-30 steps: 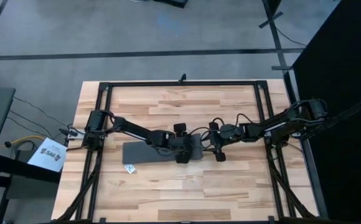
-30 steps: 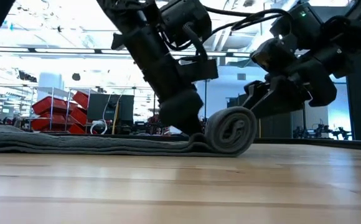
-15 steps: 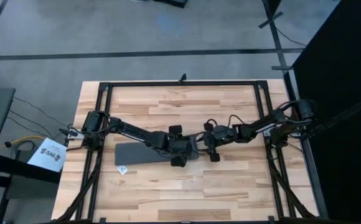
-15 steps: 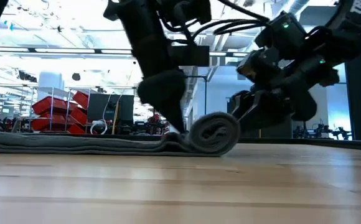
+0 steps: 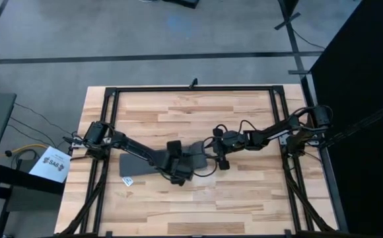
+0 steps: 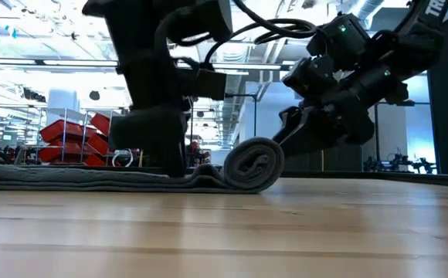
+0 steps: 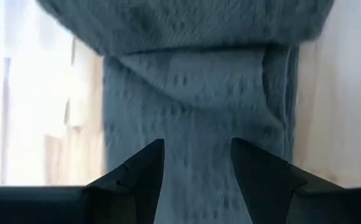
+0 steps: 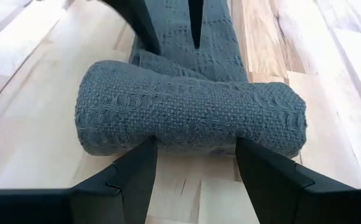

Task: Roll towel
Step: Roll the gray towel

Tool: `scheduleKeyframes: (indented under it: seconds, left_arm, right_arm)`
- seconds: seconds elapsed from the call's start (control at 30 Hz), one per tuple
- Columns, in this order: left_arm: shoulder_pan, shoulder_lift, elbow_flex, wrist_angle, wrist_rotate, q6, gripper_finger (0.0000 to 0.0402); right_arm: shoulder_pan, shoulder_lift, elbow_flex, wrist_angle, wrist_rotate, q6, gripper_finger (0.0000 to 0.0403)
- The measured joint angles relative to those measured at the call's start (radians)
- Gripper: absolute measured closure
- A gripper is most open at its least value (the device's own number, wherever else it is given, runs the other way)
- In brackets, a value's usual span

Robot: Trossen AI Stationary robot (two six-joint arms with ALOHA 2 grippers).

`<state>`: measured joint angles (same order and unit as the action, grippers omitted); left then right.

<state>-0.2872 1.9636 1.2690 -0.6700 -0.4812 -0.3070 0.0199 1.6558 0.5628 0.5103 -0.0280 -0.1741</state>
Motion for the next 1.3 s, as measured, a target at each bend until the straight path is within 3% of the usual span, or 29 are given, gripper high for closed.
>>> scheduleKeyframes:
  seconds: [0.4, 0.87, 1.3]
  left_arm:
    - [0.024, -0.005, -0.088, 0.220, 0.016, 0.037, 0.0228]
    - [0.034, -0.002, -0.081, 0.196, 0.097, 0.205, 0.0228]
    - [0.030, 0.000, -0.065, 0.159, 0.100, 0.292, 0.0228]
  right_arm:
    - [0.007, -0.001, 0.011, -0.001, -0.015, -0.002, 0.0196]
    - [0.006, 0.003, 0.059, -0.013, -0.055, -0.038, 0.0196]
    - [-0.014, 0.149, 0.180, -0.017, -0.095, -0.059, 0.0196]
